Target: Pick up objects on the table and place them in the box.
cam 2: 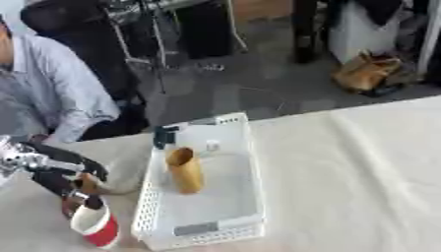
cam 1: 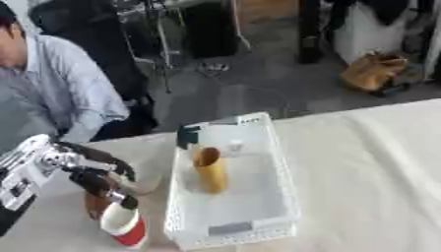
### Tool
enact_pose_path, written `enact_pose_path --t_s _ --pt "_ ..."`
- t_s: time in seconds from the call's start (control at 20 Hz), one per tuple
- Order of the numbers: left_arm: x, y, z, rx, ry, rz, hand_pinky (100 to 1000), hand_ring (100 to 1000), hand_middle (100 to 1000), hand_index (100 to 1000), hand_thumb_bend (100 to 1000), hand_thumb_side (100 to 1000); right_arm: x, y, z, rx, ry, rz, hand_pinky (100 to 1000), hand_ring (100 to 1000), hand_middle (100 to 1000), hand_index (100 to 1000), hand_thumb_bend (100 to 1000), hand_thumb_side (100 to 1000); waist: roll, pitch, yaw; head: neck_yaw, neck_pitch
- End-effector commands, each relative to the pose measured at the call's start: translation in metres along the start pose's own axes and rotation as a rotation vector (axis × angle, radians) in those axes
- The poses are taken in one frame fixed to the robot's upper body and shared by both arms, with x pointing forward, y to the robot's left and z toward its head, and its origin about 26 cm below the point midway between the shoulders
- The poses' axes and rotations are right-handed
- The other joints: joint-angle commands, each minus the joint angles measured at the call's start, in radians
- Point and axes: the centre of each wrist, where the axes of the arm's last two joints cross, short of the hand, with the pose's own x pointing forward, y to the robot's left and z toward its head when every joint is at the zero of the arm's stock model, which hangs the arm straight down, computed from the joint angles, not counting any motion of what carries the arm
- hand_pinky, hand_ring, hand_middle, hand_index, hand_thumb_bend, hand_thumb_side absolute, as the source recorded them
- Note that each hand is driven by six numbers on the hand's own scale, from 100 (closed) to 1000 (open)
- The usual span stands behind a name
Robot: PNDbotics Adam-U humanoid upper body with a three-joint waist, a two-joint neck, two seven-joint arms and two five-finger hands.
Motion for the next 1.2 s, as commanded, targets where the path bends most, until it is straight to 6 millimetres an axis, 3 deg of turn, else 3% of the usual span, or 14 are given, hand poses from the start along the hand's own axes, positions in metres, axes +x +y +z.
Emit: enact_pose_path --t_s 0.05,0.35,0.5,0.9,1.2 --pt "-0.004 0.015 0.018 0.046 0.017 0.010 1000 1000 1000 1000 1000 1000 0.004 0.002 -0.008 -0.025 -0.050 -0.034 604 609 482 494 100 801 -0.010 -0.017 0.003 0.002 0.006" --pt "-0.004 0.011 0.016 0.030 0.026 0.019 1000 1000 1000 1000 1000 935 0.004 0.002 -0.008 -0.025 -0.047 -0.032 608 608 477 492 100 798 -0.010 -0.017 0.003 0.002 0.006" --pt "-0.005 0.006 0.013 0.010 0.039 -0.001 1000 1000 1000 1000 1000 760 0.004 0.002 -0.008 -0.026 -0.046 -0.031 609 608 474 491 100 797 -0.010 -0.018 0.003 0.002 0.006" --pt "-0.013 -0.003 0.005 -0.039 0.072 -0.036 1000 1000 1000 1000 1000 804 0.004 0.001 -0.008 -0.029 -0.043 -0.028 608 606 465 488 100 794 -0.012 -0.019 0.005 0.003 0.002" --pt "-0.010 0.001 0.005 -0.023 0.062 -0.047 1000 1000 1000 1000 1000 842 0.004 0.001 -0.007 -0.029 -0.039 -0.025 607 605 462 487 100 791 -0.012 -0.020 0.005 0.003 0.002"
